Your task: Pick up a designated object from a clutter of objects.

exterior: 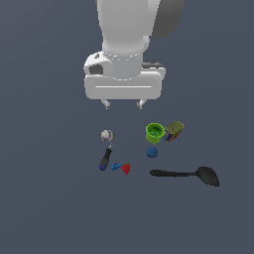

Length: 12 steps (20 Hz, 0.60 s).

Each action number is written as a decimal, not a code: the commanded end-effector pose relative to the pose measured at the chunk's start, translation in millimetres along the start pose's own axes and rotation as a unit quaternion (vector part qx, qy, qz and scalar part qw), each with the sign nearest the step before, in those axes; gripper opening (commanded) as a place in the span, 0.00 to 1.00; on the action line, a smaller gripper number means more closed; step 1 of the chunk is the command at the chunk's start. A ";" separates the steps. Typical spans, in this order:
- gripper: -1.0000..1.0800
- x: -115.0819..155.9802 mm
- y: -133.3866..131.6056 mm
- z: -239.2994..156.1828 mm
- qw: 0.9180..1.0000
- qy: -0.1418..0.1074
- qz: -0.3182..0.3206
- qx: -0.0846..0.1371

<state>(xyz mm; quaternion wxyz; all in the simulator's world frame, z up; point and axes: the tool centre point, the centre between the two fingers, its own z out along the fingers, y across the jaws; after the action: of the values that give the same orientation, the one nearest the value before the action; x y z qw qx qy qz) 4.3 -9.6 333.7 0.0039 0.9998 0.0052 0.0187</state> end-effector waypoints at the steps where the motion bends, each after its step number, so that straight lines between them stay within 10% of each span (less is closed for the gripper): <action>1: 0.96 0.0 0.0 0.0 1.000 0.000 0.000 0.000; 12: 0.96 -6.3 3.5 9.7 1.000 -0.020 0.010 0.016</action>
<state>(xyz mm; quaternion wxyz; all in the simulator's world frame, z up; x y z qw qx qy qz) -1.2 -13.2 324.3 -0.0104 0.9999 -0.0039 0.0005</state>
